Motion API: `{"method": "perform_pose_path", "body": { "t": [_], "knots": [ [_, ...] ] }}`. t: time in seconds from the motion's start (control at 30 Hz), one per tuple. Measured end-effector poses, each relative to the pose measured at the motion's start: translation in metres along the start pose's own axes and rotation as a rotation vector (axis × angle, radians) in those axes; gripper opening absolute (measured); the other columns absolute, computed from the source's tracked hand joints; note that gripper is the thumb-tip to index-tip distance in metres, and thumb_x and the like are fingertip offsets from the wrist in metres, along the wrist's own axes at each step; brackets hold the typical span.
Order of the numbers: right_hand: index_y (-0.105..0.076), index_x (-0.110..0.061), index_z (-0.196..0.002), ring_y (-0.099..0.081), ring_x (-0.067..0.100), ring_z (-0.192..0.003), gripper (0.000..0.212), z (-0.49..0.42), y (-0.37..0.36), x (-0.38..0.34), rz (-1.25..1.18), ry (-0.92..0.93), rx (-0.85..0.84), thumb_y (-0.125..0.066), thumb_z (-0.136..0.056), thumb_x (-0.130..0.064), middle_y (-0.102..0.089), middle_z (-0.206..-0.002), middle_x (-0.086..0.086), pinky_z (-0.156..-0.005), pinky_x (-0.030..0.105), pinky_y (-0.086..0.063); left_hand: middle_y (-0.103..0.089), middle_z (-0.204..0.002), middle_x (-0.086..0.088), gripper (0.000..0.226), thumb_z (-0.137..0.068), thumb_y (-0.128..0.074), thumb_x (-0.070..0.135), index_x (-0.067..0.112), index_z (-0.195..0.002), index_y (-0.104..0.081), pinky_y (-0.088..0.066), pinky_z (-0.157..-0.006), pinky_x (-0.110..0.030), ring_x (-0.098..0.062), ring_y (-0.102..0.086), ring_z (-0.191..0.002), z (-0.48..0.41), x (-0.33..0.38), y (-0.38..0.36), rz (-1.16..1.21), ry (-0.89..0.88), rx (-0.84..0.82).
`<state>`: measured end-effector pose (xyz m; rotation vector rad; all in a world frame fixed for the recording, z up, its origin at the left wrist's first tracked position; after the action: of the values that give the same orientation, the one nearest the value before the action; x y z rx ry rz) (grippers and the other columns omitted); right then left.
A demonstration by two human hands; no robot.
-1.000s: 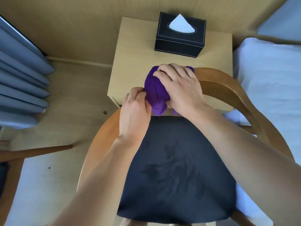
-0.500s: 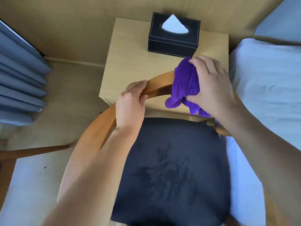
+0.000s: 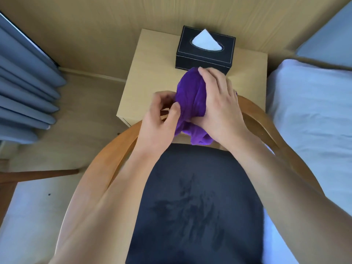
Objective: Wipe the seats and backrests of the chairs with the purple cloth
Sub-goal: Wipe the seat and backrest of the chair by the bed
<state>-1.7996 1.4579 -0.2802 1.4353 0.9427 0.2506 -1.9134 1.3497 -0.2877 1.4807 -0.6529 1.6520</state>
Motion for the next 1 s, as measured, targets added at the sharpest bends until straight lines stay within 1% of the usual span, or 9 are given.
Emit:
{"method": "perform_pose_path", "body": {
  "t": [0.1,0.17,0.23,0.3,0.4,0.53,0.67,0.87,1.0],
  "knots": [
    [-0.019,-0.002,-0.154,-0.021,0.026,-0.147,0.124,0.002,0.020,0.026,-0.086,0.002,-0.083,-0.092,-0.060,-0.036,-0.023,-0.158,0.012,-0.120,0.036,-0.024,-0.062,-0.106,-0.002,0.038,-0.093,-0.054,0.006,0.012,-0.129,-0.044,-0.051,-0.079,-0.028,-0.012,-0.061,-0.093,-0.010,0.014,-0.010,-0.103,-0.077,0.056],
    [-0.010,-0.003,-0.156,-0.013,0.025,-0.150,0.132,0.003,0.026,0.039,-0.060,-0.044,-0.218,-0.093,-0.060,-0.040,-0.015,-0.161,0.012,-0.122,0.037,-0.019,-0.050,-0.122,-0.004,0.061,-0.080,-0.057,0.000,0.012,-0.138,-0.040,-0.048,-0.093,-0.032,-0.017,-0.053,-0.111,-0.016,0.020,-0.011,-0.416,-0.258,0.158],
    [-0.011,-0.002,-0.156,-0.019,0.027,-0.149,0.133,0.002,0.027,0.045,0.010,-0.064,-0.291,-0.092,-0.059,-0.042,-0.019,-0.160,0.014,-0.121,0.039,-0.022,-0.035,-0.147,-0.008,0.083,-0.074,-0.064,0.007,0.012,-0.150,-0.031,-0.040,-0.109,-0.039,-0.023,-0.035,-0.139,-0.020,0.021,-0.021,-0.689,-0.460,-0.039],
    [-0.018,-0.001,-0.153,-0.030,0.030,-0.143,0.127,-0.001,0.025,0.045,0.065,-0.051,-0.295,-0.092,-0.059,-0.041,-0.029,-0.155,0.016,-0.117,0.040,-0.029,-0.018,-0.162,-0.007,0.095,-0.080,-0.073,0.022,0.011,-0.156,-0.017,-0.030,-0.118,-0.042,-0.024,-0.012,-0.151,-0.023,0.015,-0.041,-0.933,-0.532,-0.293],
    [-0.028,-0.003,-0.148,-0.043,0.032,-0.133,0.119,-0.009,0.020,0.043,0.111,-0.059,-0.276,-0.092,-0.055,-0.041,-0.041,-0.145,0.015,-0.106,0.040,-0.036,-0.023,-0.161,-0.004,0.113,-0.073,-0.083,0.040,0.010,-0.156,-0.013,-0.022,-0.121,-0.033,-0.021,-0.017,-0.150,-0.039,0.007,-0.059,-1.131,-0.520,-0.290],
    [-0.035,-0.004,-0.142,-0.050,0.033,-0.123,0.114,-0.015,0.014,0.043,0.150,-0.036,-0.266,-0.091,-0.052,-0.045,-0.047,-0.136,0.013,-0.097,0.042,-0.041,-0.039,-0.150,-0.001,0.115,-0.063,-0.088,0.040,0.013,-0.153,-0.024,-0.031,-0.112,-0.030,-0.020,-0.038,-0.138,-0.053,0.006,-0.063,-1.153,-0.493,-0.228],
    [-0.037,-0.004,-0.140,-0.052,0.034,-0.119,0.108,-0.016,0.013,0.041,0.174,-0.024,-0.259,-0.090,-0.055,-0.042,-0.048,-0.135,0.014,-0.092,0.042,-0.042,-0.042,-0.147,-0.001,0.102,-0.068,-0.085,0.036,0.015,-0.151,-0.028,-0.040,-0.105,-0.030,-0.020,-0.042,-0.134,-0.048,0.002,-0.063,-1.118,-0.476,-0.186],
    [-0.040,-0.006,-0.137,-0.053,0.033,-0.114,0.101,-0.025,0.002,0.023,0.274,0.059,-0.291,-0.090,-0.055,-0.037,-0.050,-0.131,0.012,-0.092,0.042,-0.042,-0.040,-0.149,-0.002,0.097,-0.072,-0.082,0.031,0.013,-0.150,-0.028,-0.041,-0.103,-0.031,-0.021,-0.040,-0.136,-0.043,-0.012,-0.049,-1.064,-0.376,-0.094],
    [-0.038,-0.009,-0.140,-0.052,0.031,-0.118,0.098,-0.031,-0.021,-0.009,0.376,0.174,-0.328,-0.087,-0.061,-0.039,-0.049,-0.134,0.009,-0.099,0.042,-0.038,-0.043,-0.146,-0.007,0.094,-0.073,-0.082,0.031,0.008,-0.148,-0.031,-0.032,-0.111,-0.031,-0.025,-0.044,-0.134,-0.032,-0.030,-0.019,-1.093,-0.254,-0.013]
  ]
}}
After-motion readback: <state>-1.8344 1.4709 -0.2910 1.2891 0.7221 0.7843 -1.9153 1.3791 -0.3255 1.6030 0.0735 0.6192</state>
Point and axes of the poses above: each hand's wrist, its own z-axis away from the middle knuckle, its own y-axis out of the back of the hand, x = y × z, the point moved 2 cm from there along -z, towards the middle knuckle
